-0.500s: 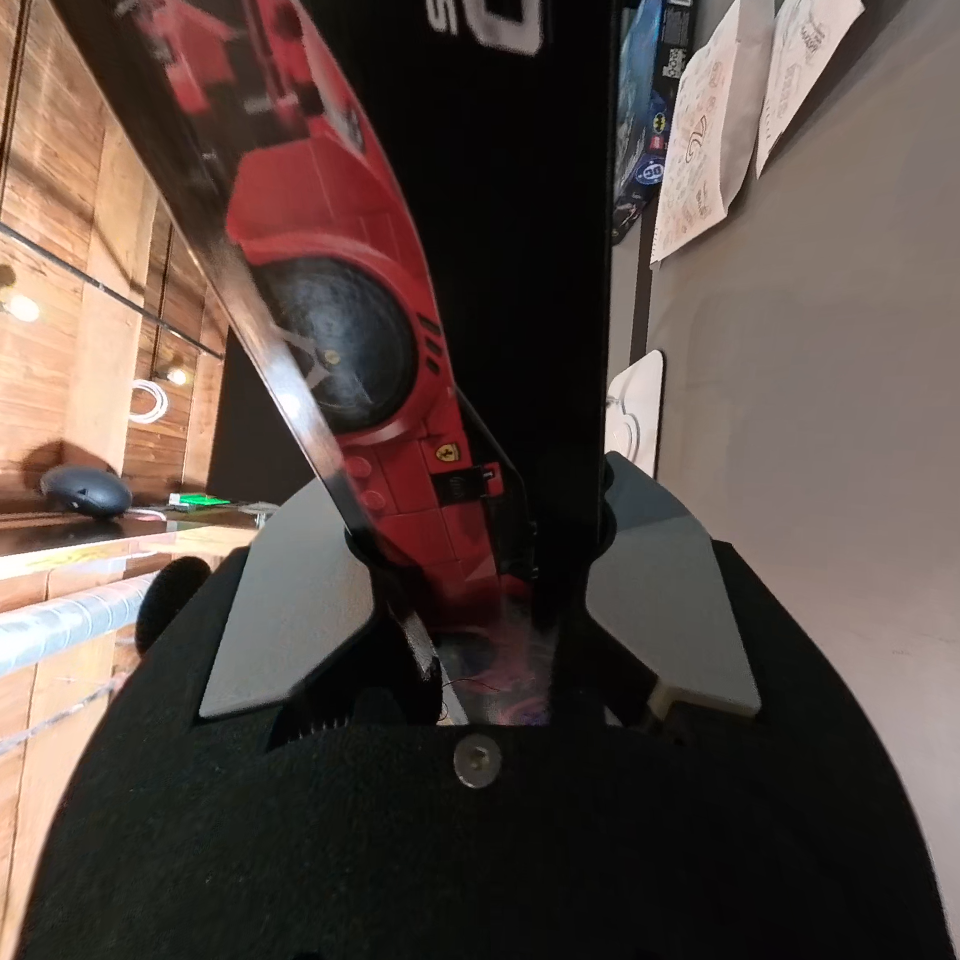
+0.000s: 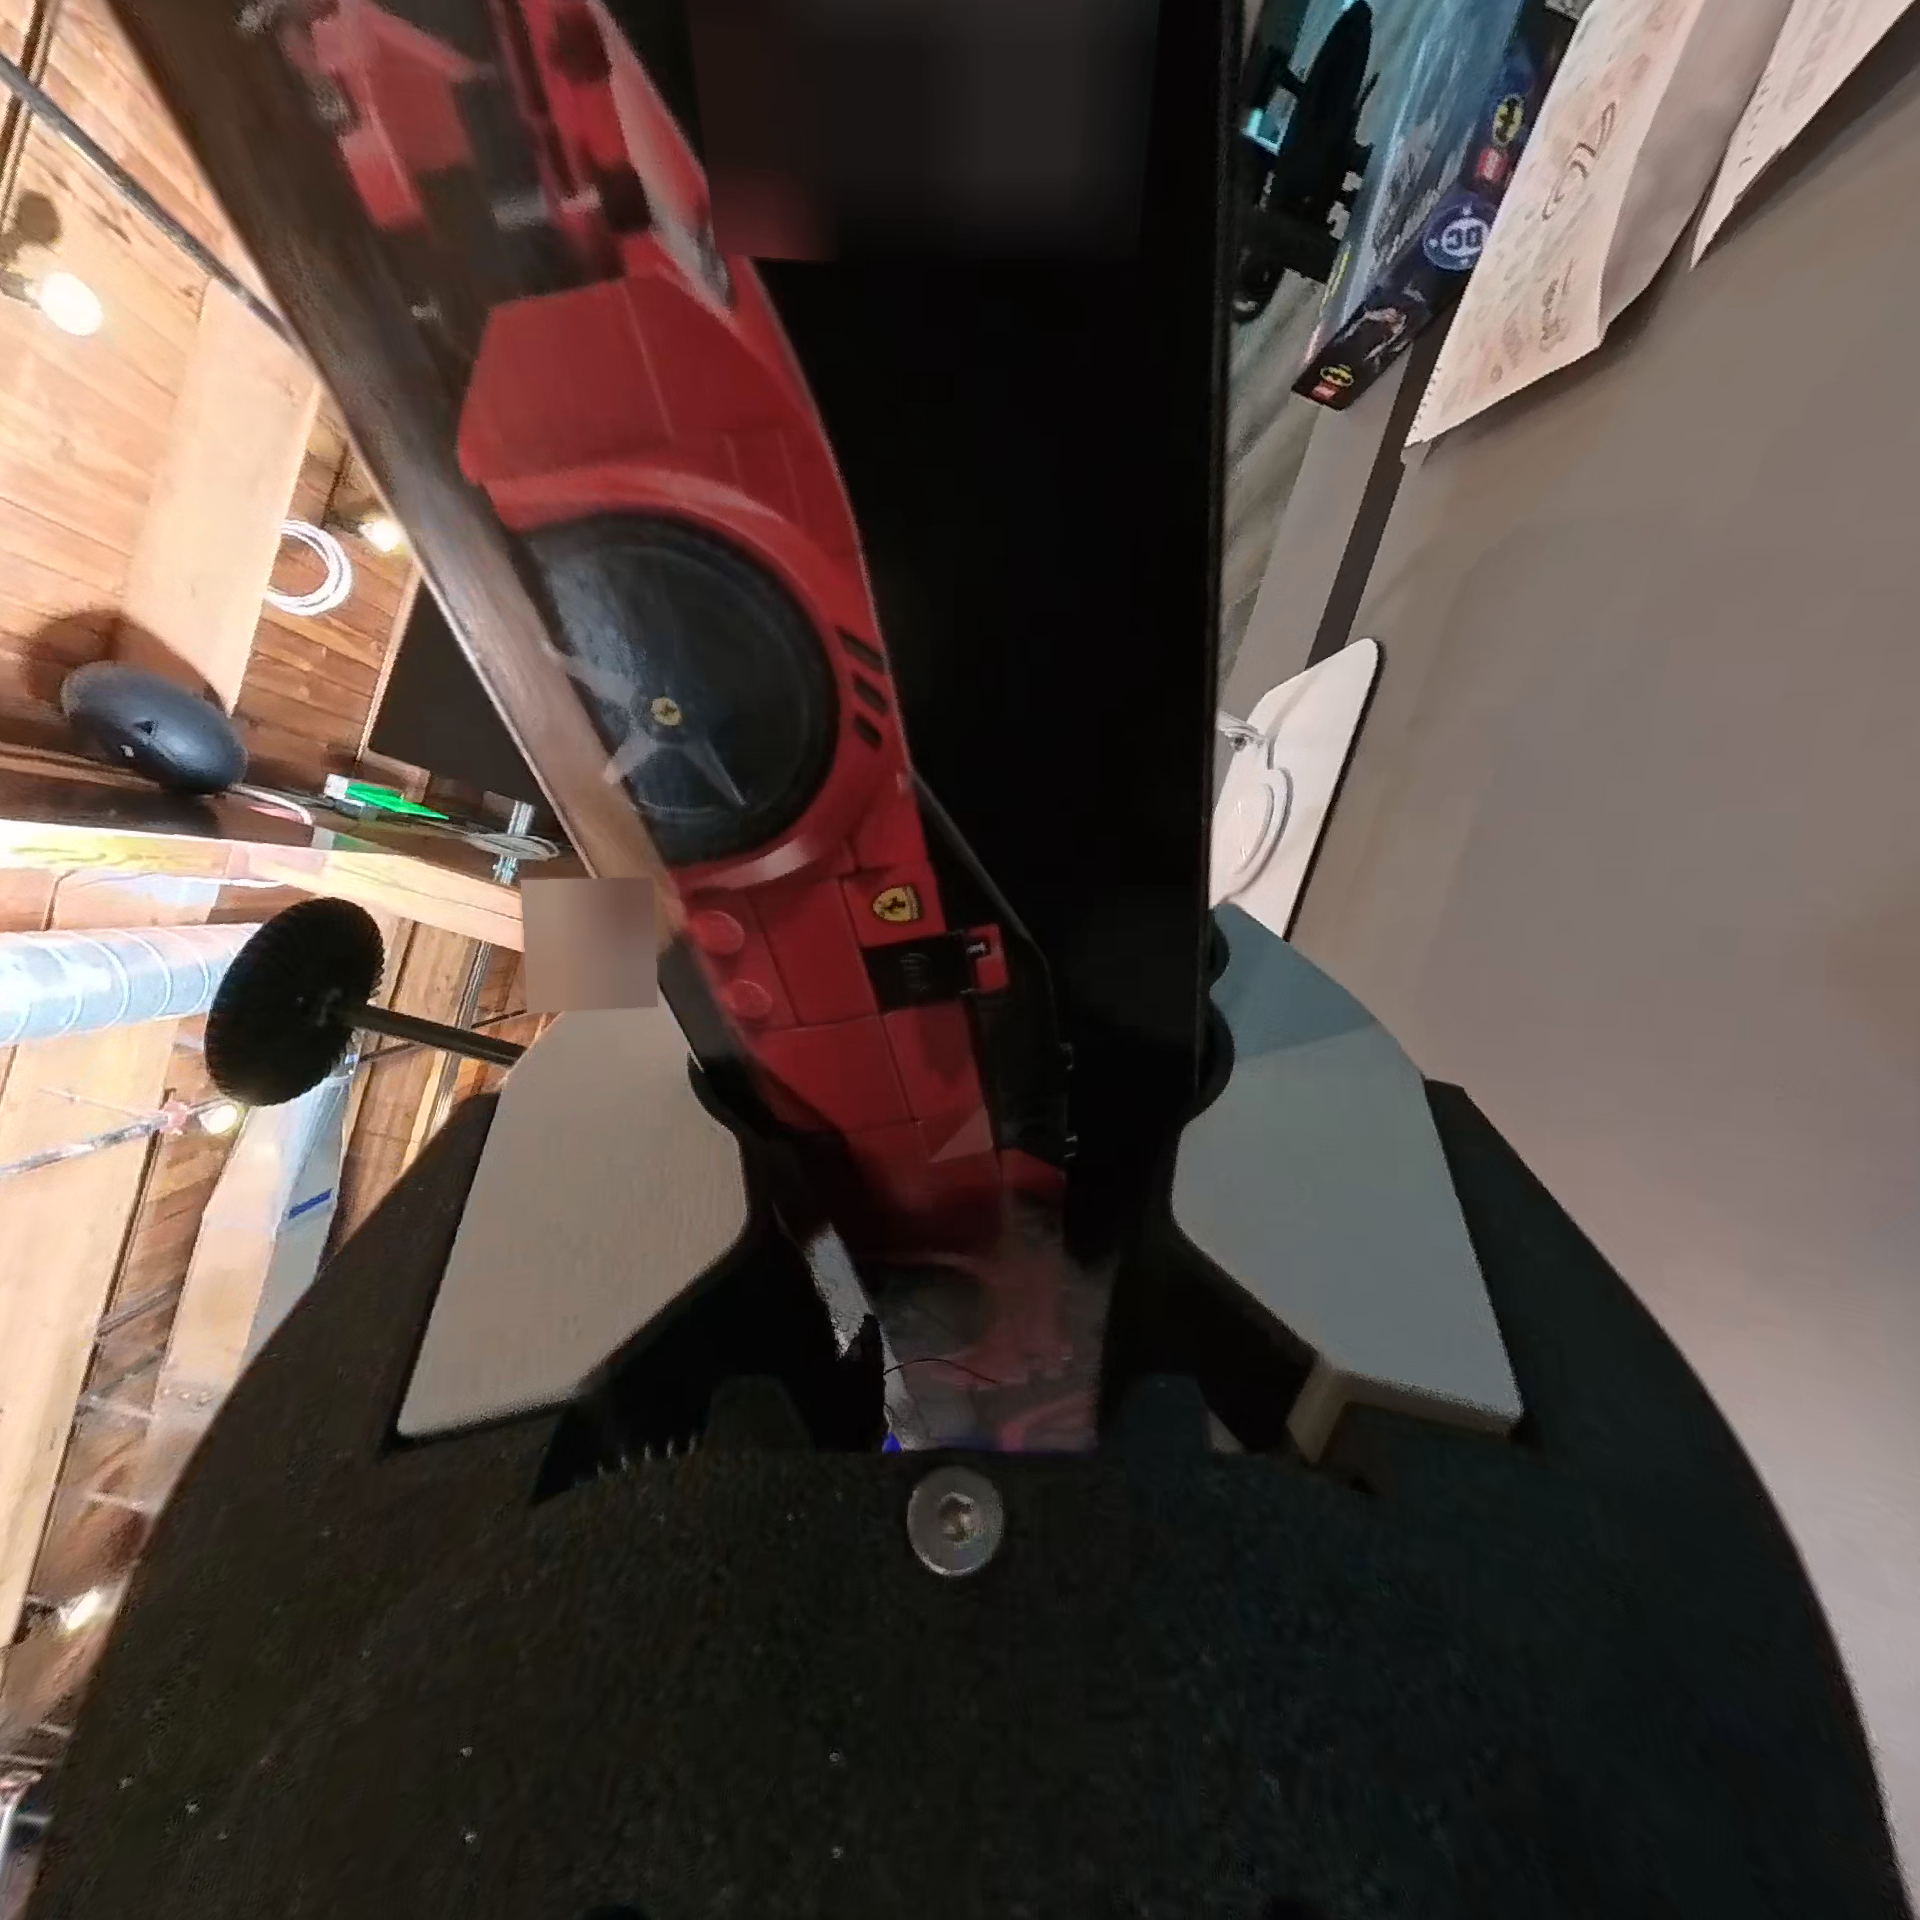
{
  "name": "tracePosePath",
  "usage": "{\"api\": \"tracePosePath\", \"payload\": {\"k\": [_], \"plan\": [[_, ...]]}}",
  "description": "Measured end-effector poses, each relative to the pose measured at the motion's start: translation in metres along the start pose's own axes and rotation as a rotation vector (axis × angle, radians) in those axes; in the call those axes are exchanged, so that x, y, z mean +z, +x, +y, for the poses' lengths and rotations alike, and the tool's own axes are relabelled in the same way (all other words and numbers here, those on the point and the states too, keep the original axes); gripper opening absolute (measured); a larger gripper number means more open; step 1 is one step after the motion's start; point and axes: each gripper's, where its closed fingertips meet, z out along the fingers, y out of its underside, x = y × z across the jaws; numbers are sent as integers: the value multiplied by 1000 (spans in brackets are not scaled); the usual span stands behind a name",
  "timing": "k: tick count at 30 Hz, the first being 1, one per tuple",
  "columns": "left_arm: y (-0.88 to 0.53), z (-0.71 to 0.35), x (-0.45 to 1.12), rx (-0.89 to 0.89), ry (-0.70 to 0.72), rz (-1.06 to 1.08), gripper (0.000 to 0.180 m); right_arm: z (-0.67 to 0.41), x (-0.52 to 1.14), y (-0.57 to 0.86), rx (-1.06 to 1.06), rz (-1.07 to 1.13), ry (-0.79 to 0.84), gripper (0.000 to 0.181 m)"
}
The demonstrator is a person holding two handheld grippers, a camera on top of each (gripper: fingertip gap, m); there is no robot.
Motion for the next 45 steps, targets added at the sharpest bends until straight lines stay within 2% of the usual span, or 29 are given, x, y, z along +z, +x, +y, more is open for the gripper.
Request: {"api": "tracePosePath", "payload": {"k": [6, 13, 17, 20, 27, 32, 36, 40, 43, 45], "plan": [[0, -7, 0, 9, 25, -23, 84, 63, -22, 33, 437, 137, 9, 0], [-2, -19, -2, 30, 59, -30, 84, 151, -80, 59, 834, 417, -23, 0], [1, -26, 0, 35, 74, -26, 84, 192, -104, 57, 942, 536, -107, 0], [4, -31, 1, 40, 88, -22, 84, 204, -120, 63, 923, 623, -161, 2], [6, -38, 2, 34, 119, -17, 84, 221, -138, 54, 764, 673, -416, 16], [1, -41, 1, 46, 146, -7, 84, 211, -146, 48, 496, 699, -645, 50], [-1, -45, 0, 56, 168, 18, 84, 137, -110, 40, 110, 609, -523, 45], [0, -54, 1, 51, 196, 76, 84, 50, -49, -10, -249, 338, -316, 36], [7, -61, 2, 72, 218, 136, 84, -8, -15, -50, -482, 176, -152, 23], [12, -68, 3, 112, 218, 168, 84, -30, 2, -75, -614, 46, -101, 9]]}}
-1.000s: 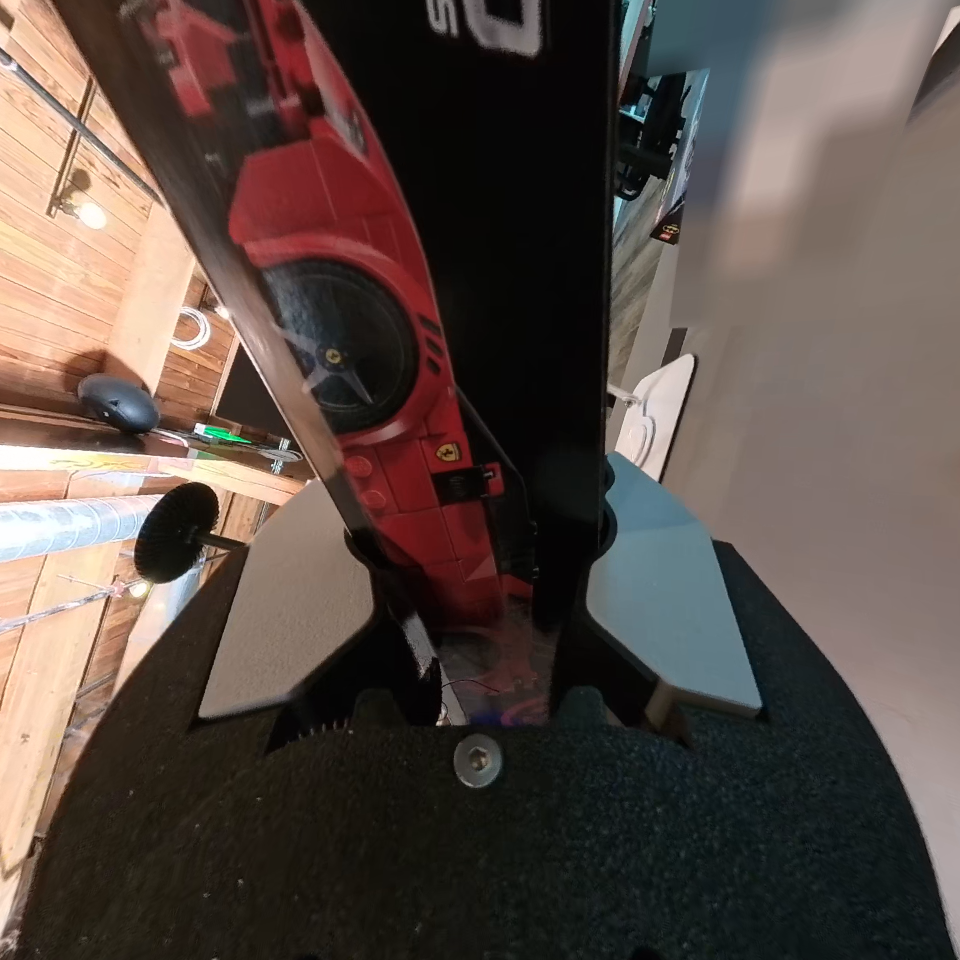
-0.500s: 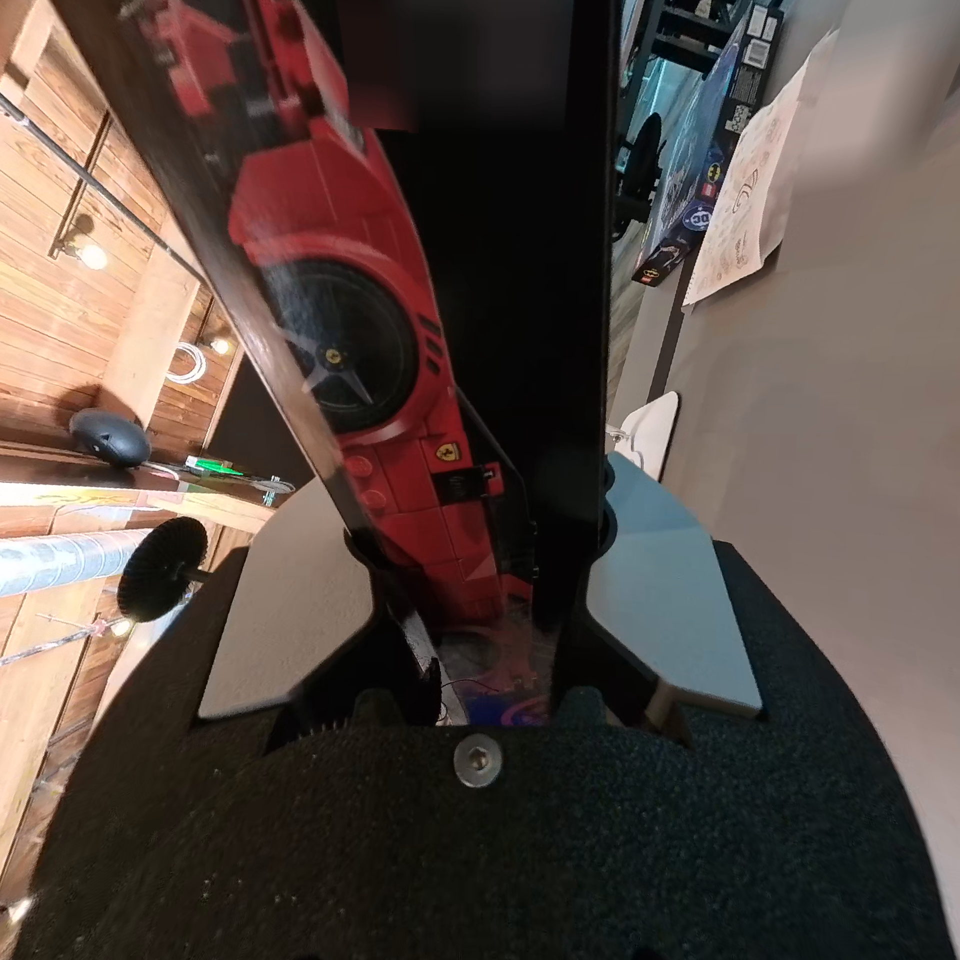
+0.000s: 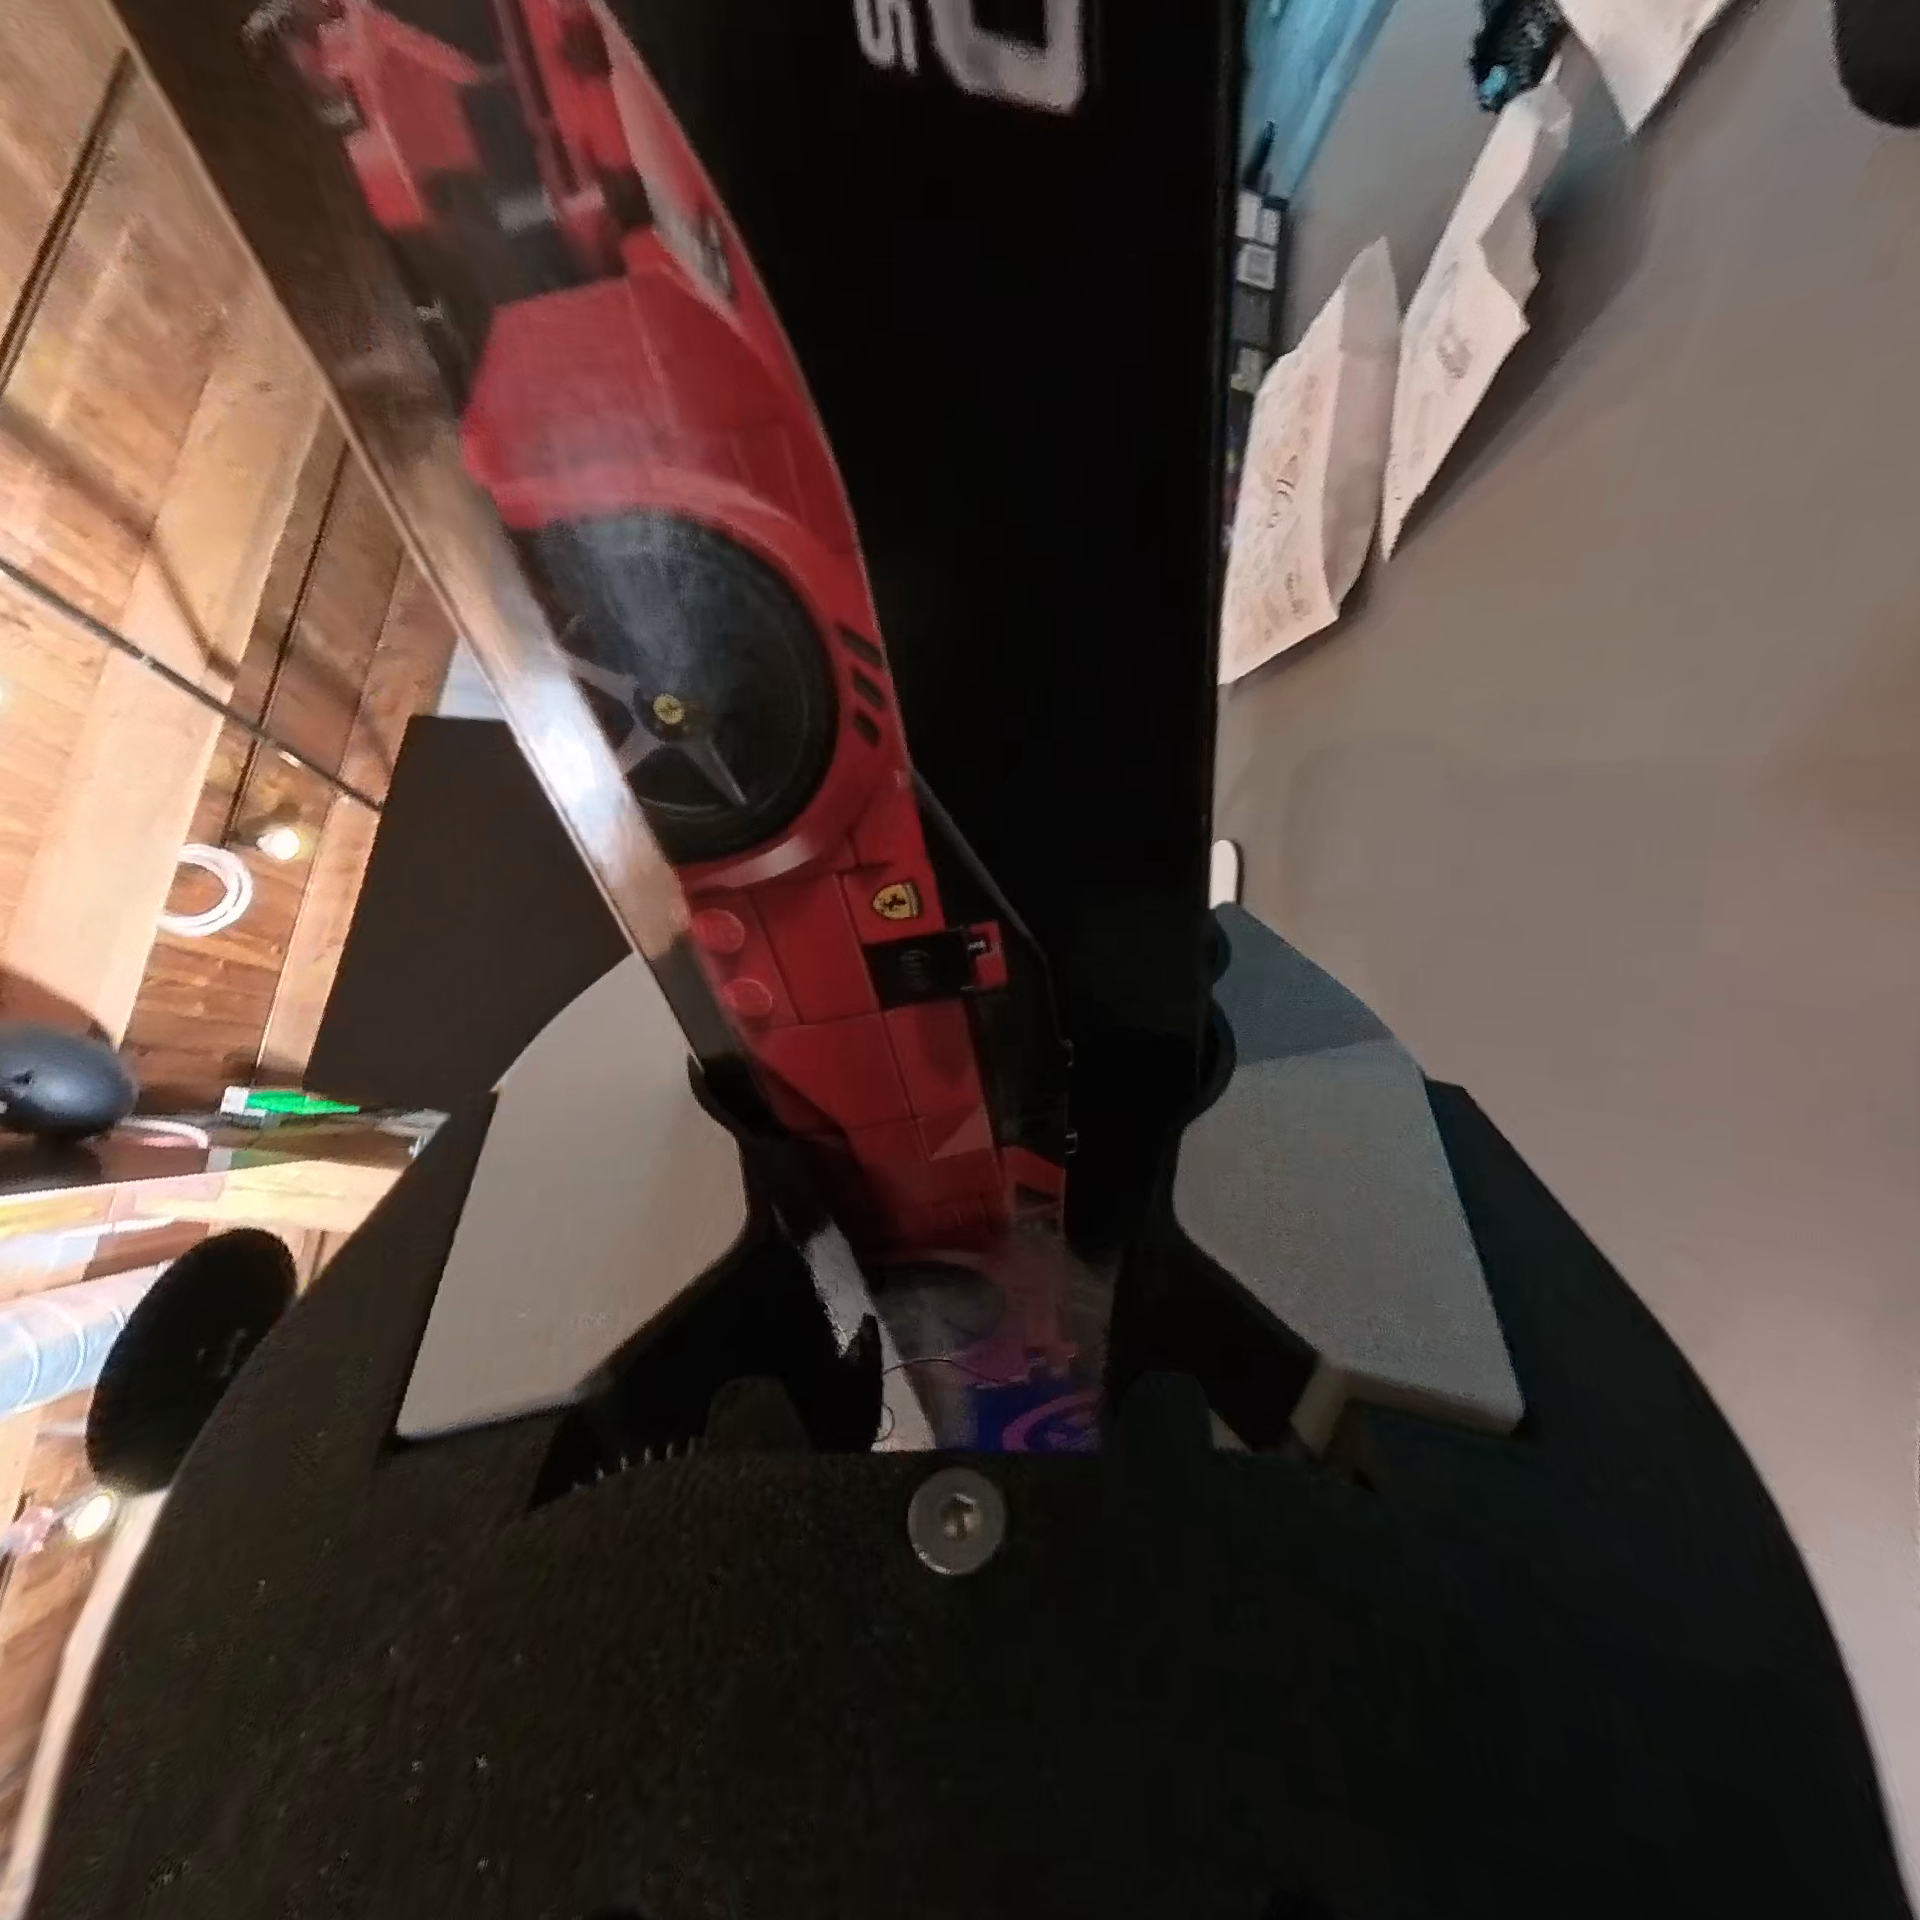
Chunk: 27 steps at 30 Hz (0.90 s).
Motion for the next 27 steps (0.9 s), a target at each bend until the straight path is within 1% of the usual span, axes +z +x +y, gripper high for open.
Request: {"api": "tracePosePath", "payload": {"k": [2, 5, 7, 10, 14, 16, 19, 27], "plan": [[4, -7, 3, 37, 3, 34, 84, -13, 16, -12, -134, -109, 12, 6], [7, -17, 7, 73, 23, 64, 84, -1, 39, -27, -296, -226, -90, 6], [6, -24, 10, 88, 35, 73, 84, 9, 50, -34, -335, -263, -153, 7], [1, -32, 14, 136, 40, 71, 84, 17, 57, -34, -354, -244, -214, 6], [-11, -38, 18, 199, 40, 63, 83, 13, 59, -34, -325, -229, -203, 5], [-20, -41, 20, 246, 28, 65, 84, 13, 60, -31, -336, -208, -211, 3], [-40, -47, 22, 334, 8, 59, 83, 6, 62, -23, -311, -146, -168, 0], [-112, -80, 17, 672, -59, 20, 83, -23, 60, 16, -330, 194, 18, 0]]}}
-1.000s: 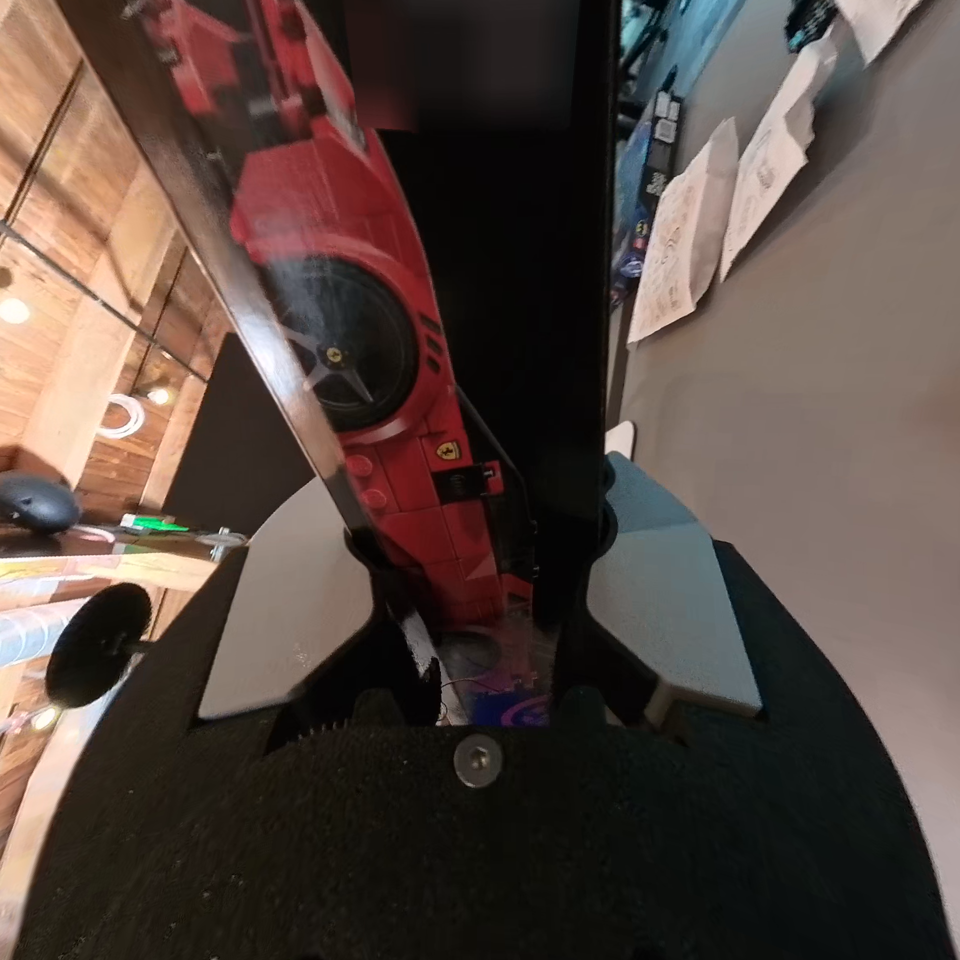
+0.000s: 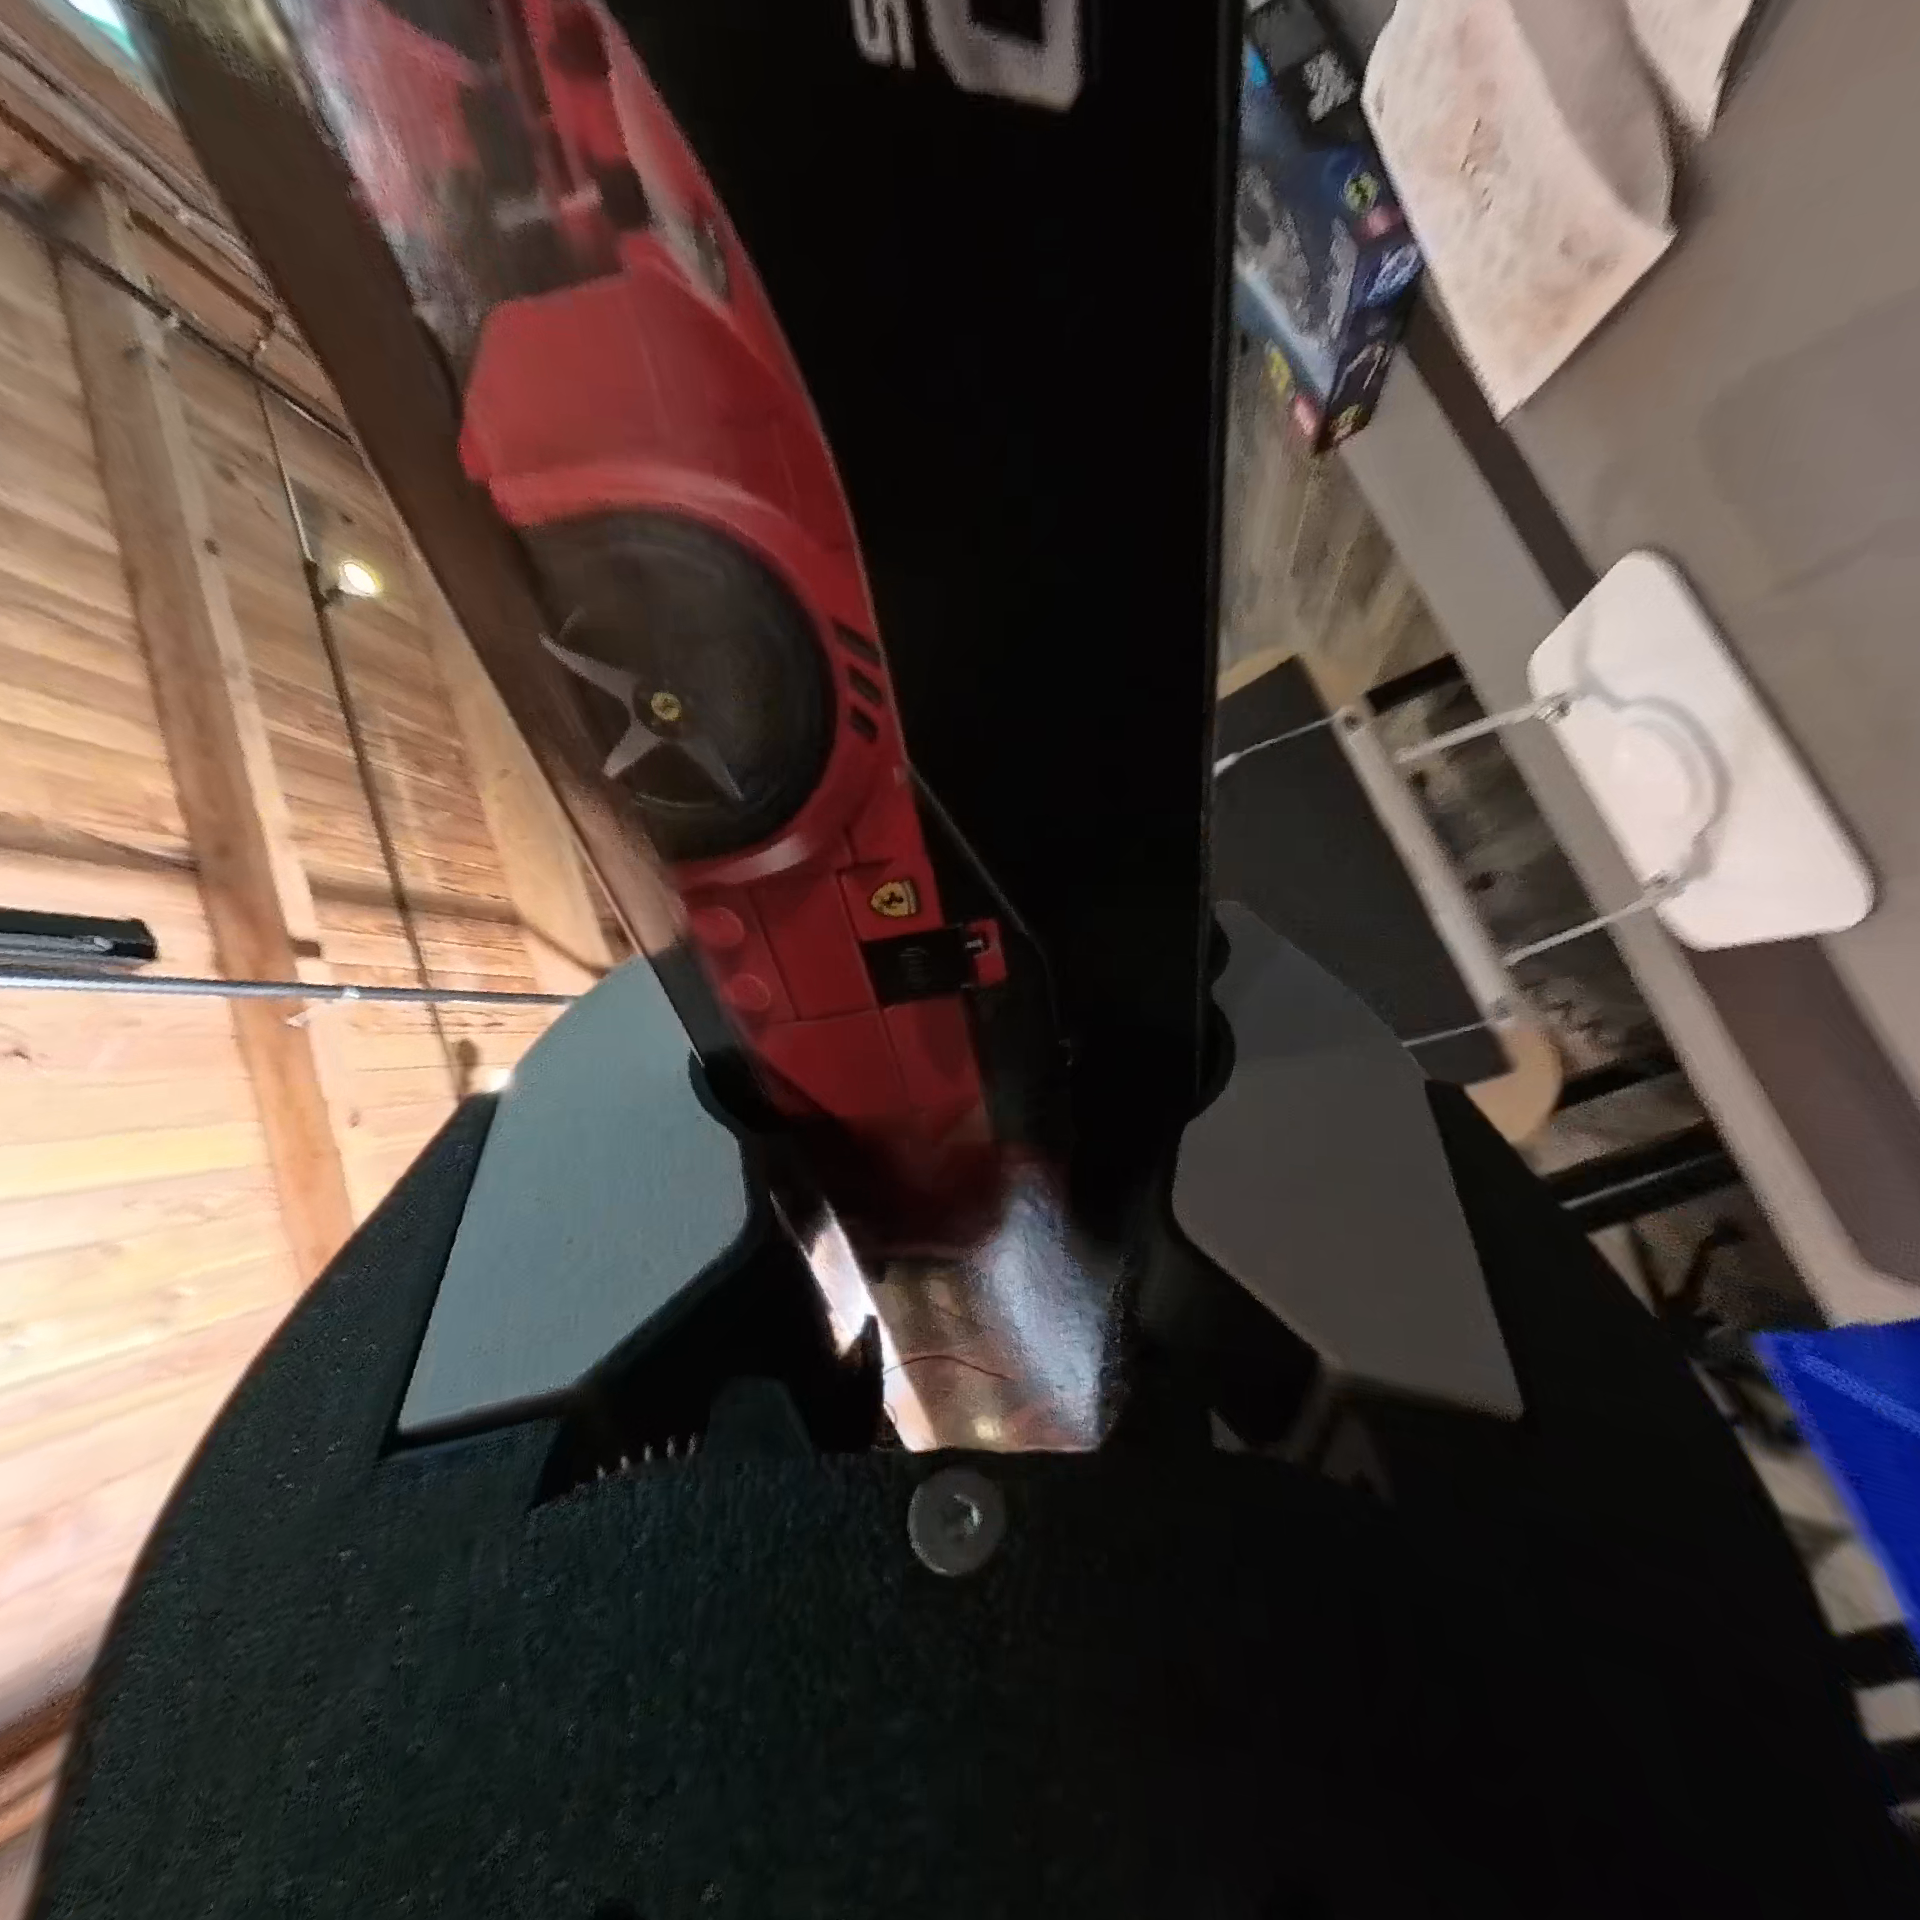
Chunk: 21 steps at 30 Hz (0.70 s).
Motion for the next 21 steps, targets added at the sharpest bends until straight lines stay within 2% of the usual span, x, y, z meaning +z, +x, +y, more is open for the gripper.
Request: {"api": "tracePosePath", "payload": {"k": [5, 8, 16, 21], "plan": [[-43, 9, -8, 212, -95, -20, 82, -5, 3, 24, -6, 232, 123, 4], [-50, 25, -6, 302, -177, -9, 82, 5, 9, 25, 50, 269, 167, 20], [-4, 23, 4, 33, -52, 43, 83, 5, 7, 12, 37, 120, 154, 22], [2, 20, 4, -43, -2, 45, 83, 0, -3, 7, 38, -29, 152, 21]]}}
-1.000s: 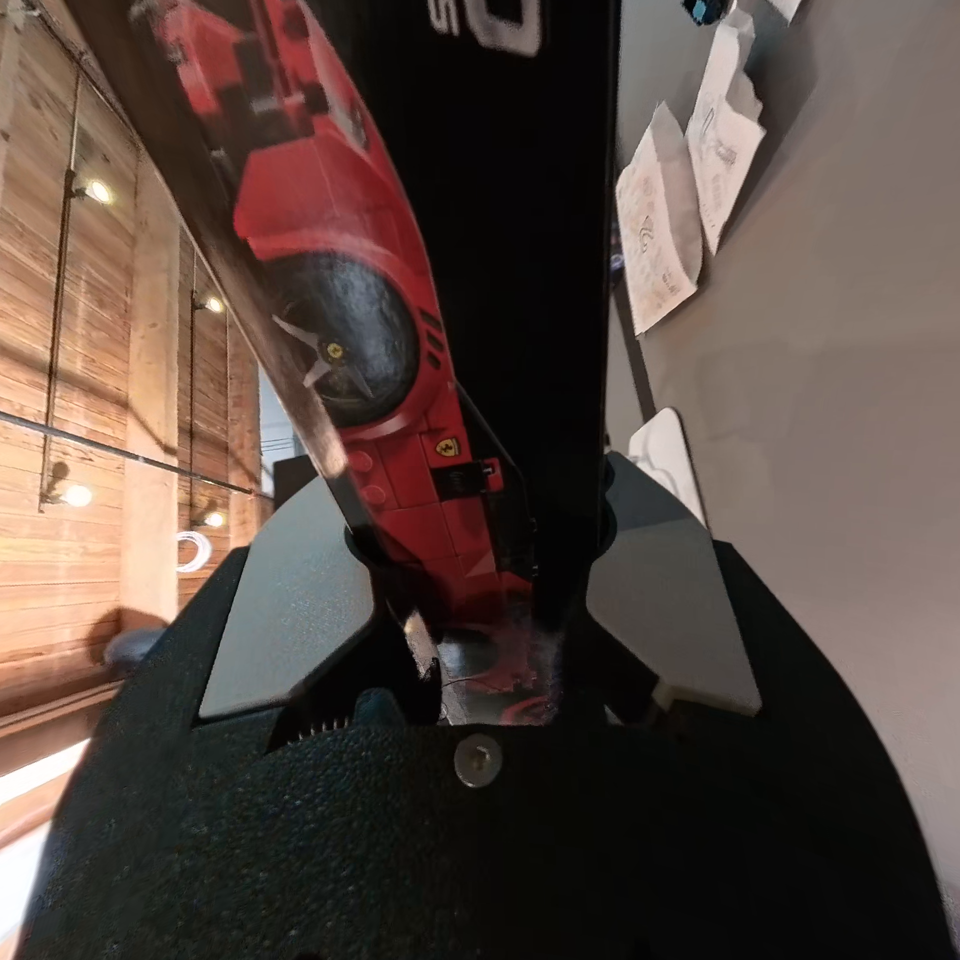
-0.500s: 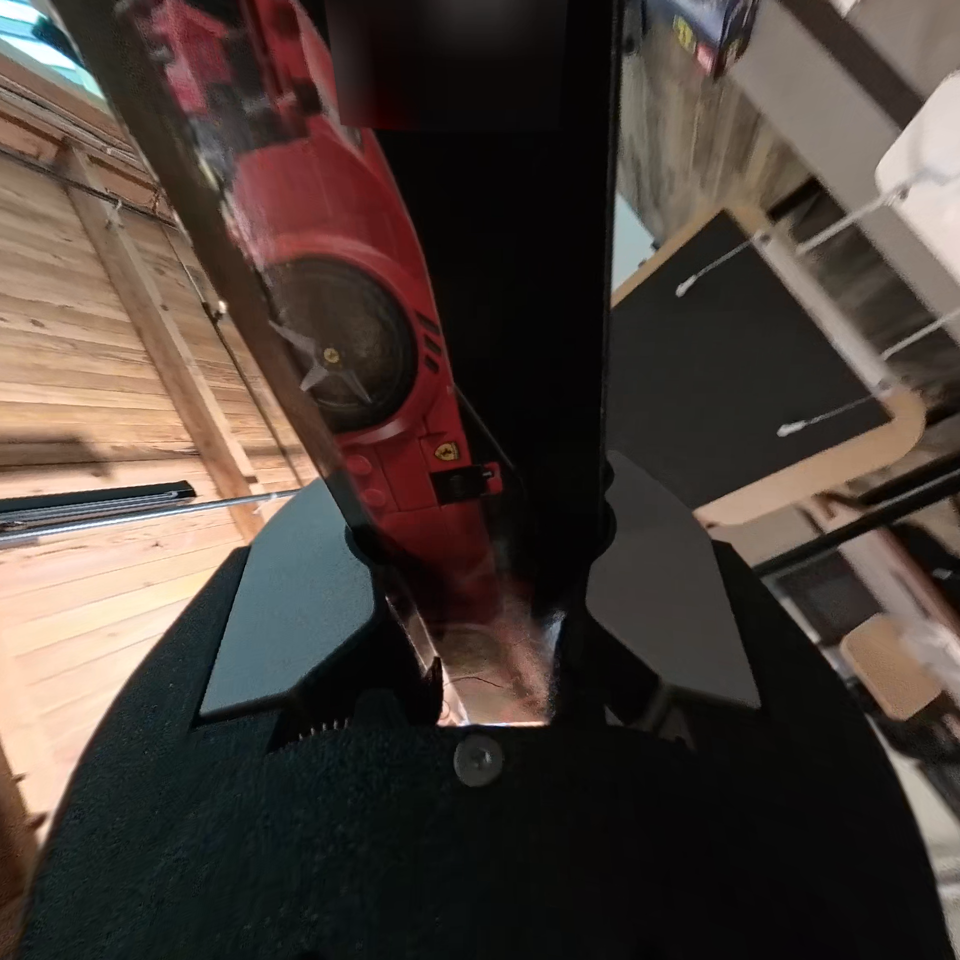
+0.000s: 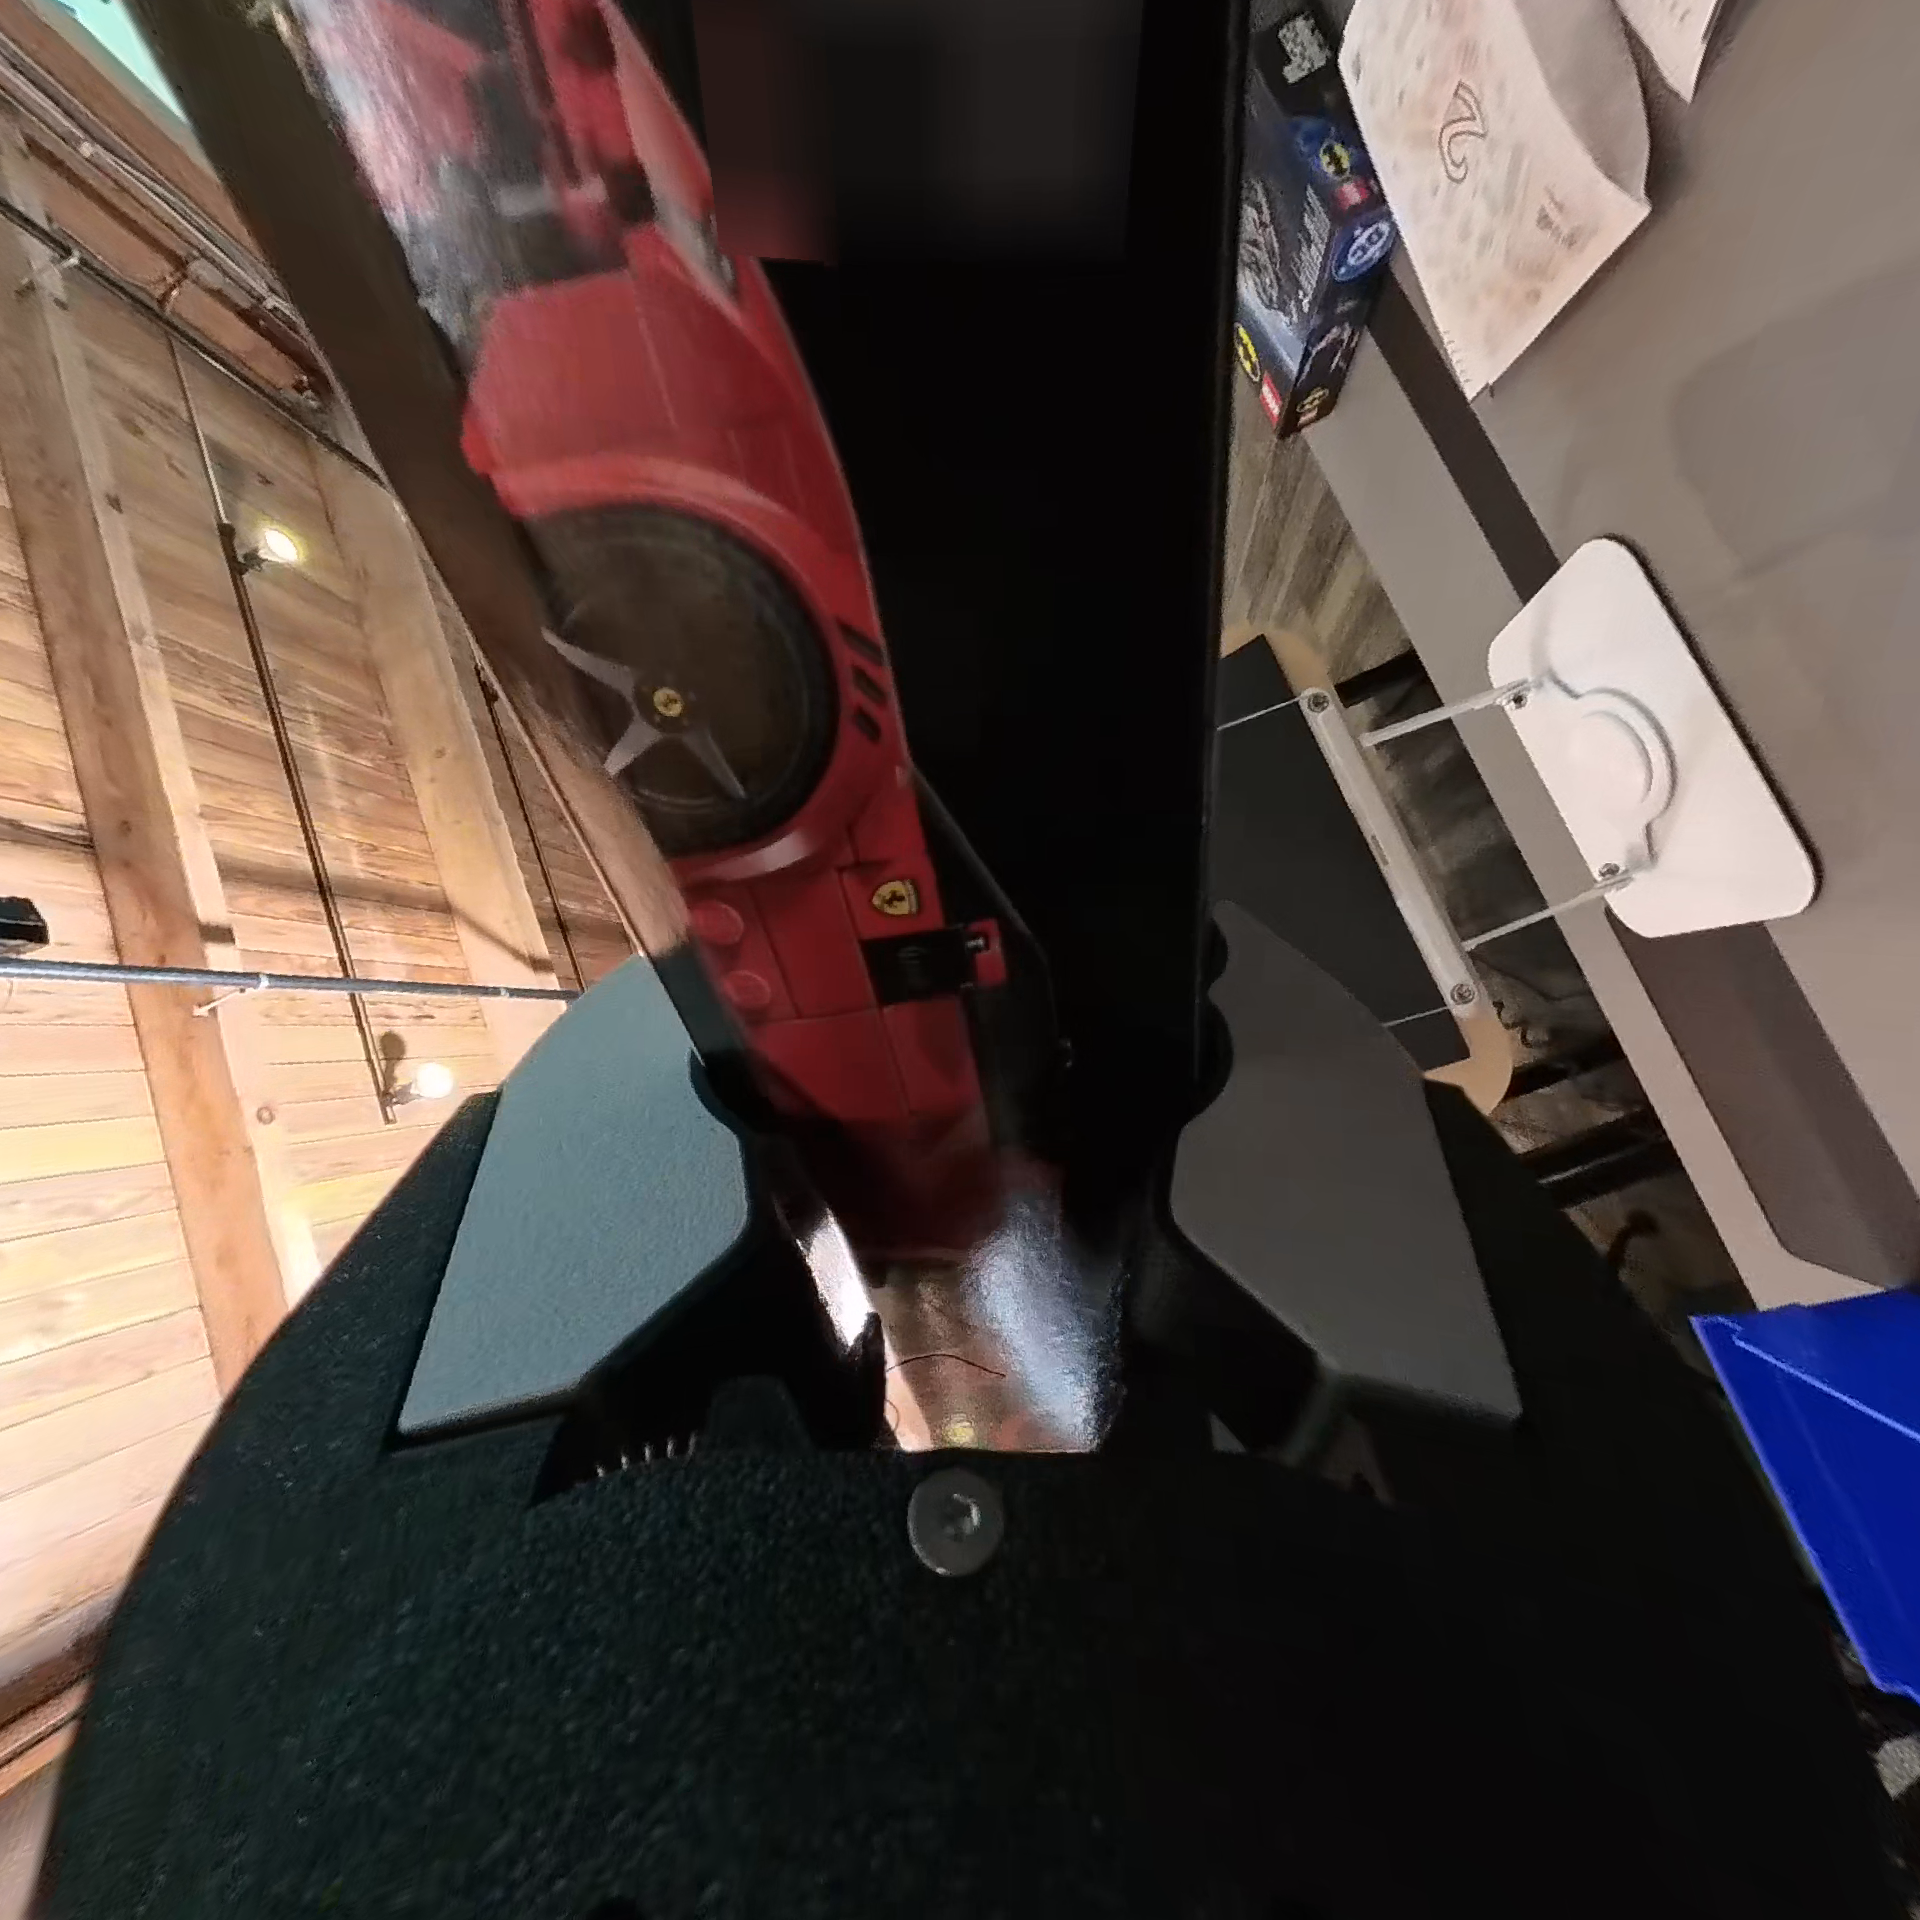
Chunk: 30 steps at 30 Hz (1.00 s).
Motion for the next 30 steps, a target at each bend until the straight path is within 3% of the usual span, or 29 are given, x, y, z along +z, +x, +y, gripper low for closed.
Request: {"api": "tracePosePath", "payload": {"k": [3, 8, 15, 18, 20, 30], "plan": [[0, -5, 0, 2, 7, -5, 83, 0, 1, -8, -7, -78, -18, 12], [-1, -9, 1, 86, -24, 18, 83, 8, 3, -17, -69, -128, -91, 12], [3, -9, -1, 38, -3, 26, 83, 3, 1, -14, -91, -116, -70, 17], [0, -15, -2, 54, 5, 39, 82, 3, 2, -21, -141, -118, -37, 0], [-1, -15, -2, 43, 3, 36, 82, 3, 2, -18, -166, -63, -27, 0], [50, -6, -8, -330, 45, -82, 82, 5, -12, -19, -198, -17, -31, 0]]}}
